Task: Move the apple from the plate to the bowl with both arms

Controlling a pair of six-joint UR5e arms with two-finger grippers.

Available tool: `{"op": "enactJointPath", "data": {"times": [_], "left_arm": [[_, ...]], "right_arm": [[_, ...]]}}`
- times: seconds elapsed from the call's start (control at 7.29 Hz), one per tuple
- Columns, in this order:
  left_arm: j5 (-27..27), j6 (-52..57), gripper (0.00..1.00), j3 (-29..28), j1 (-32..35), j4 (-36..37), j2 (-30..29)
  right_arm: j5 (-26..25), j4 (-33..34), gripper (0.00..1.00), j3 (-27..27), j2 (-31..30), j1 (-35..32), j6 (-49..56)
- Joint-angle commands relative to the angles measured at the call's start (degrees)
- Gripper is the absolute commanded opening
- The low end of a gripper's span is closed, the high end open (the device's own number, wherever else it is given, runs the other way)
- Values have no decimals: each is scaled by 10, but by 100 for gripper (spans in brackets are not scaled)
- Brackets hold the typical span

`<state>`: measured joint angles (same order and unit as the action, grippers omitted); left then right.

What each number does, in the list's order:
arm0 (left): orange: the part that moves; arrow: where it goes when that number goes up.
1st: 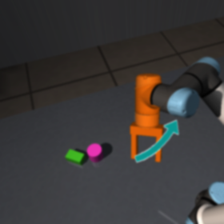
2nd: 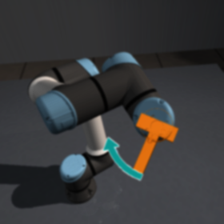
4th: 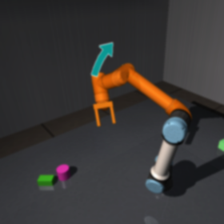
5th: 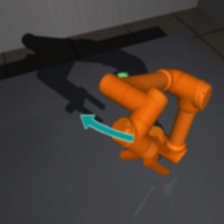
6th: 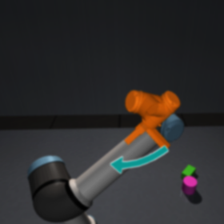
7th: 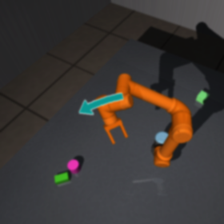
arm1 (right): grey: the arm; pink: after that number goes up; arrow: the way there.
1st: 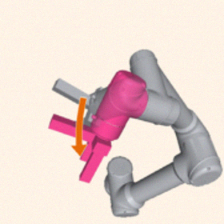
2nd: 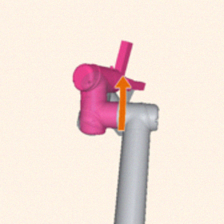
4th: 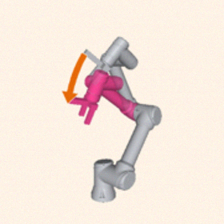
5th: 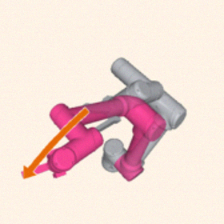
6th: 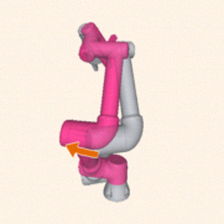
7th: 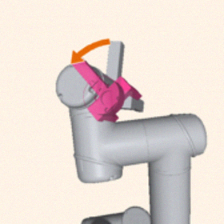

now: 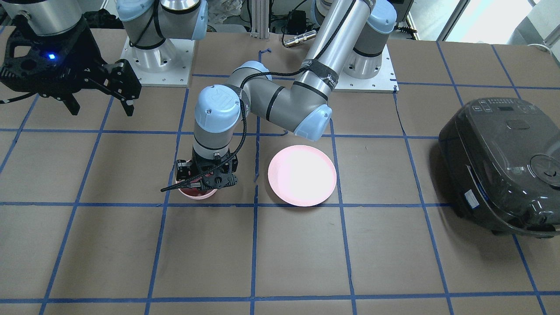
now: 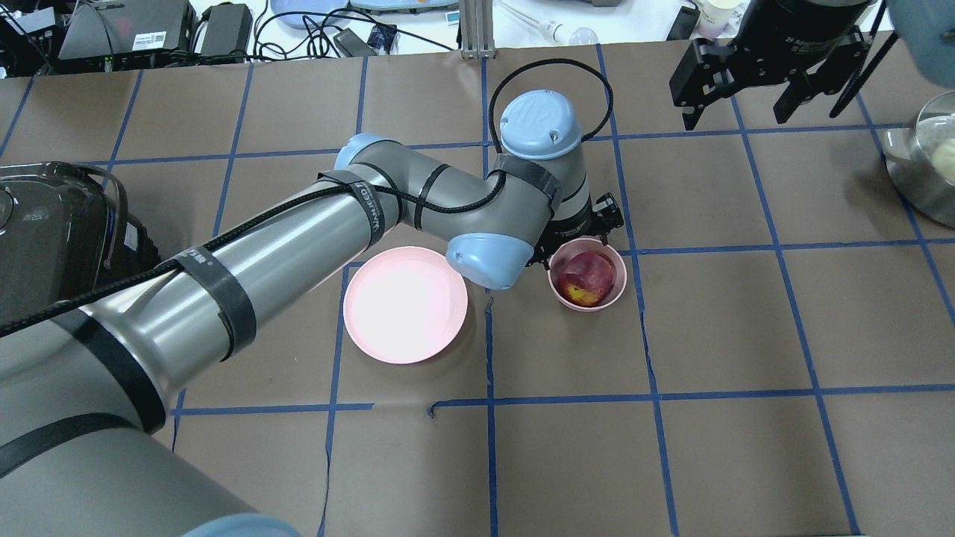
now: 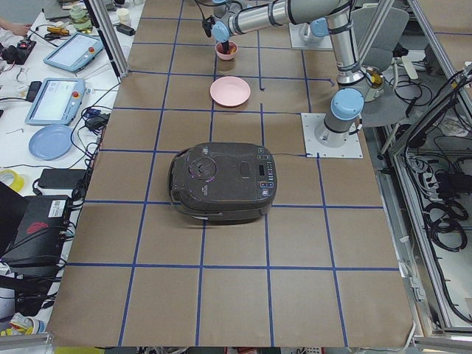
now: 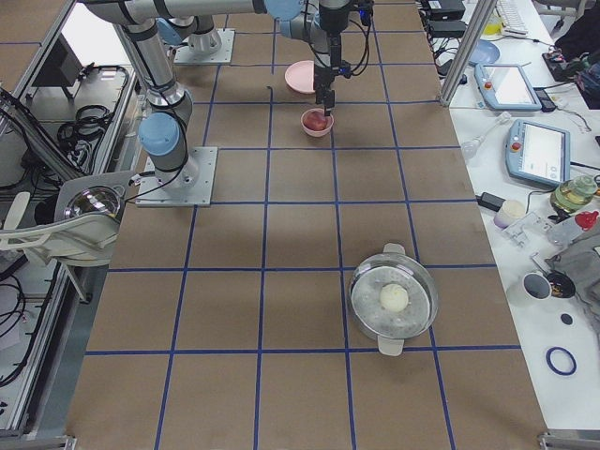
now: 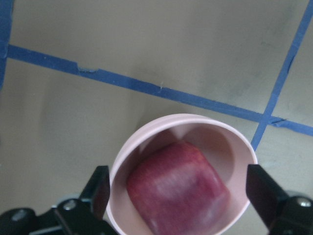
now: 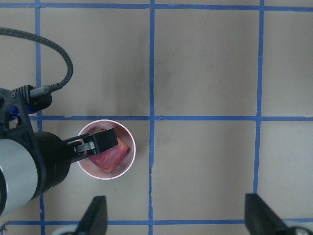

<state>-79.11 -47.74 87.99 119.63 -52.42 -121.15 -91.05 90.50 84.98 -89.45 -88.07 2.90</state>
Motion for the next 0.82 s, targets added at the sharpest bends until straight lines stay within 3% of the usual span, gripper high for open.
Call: {"op": "enactJointPath", "data": {"times": [0.0, 0.27, 0.69], "left_arm": [[-3, 67, 100, 5, -38, -40, 38], [-94, 257, 98, 9, -98, -211, 102], [-112, 435, 100, 9, -212, -308, 214]], "right_arm": [[0, -2, 100, 0, 0, 0, 0], [0, -3, 100, 0, 0, 0, 0], [0, -3, 100, 0, 0, 0, -2]]}}
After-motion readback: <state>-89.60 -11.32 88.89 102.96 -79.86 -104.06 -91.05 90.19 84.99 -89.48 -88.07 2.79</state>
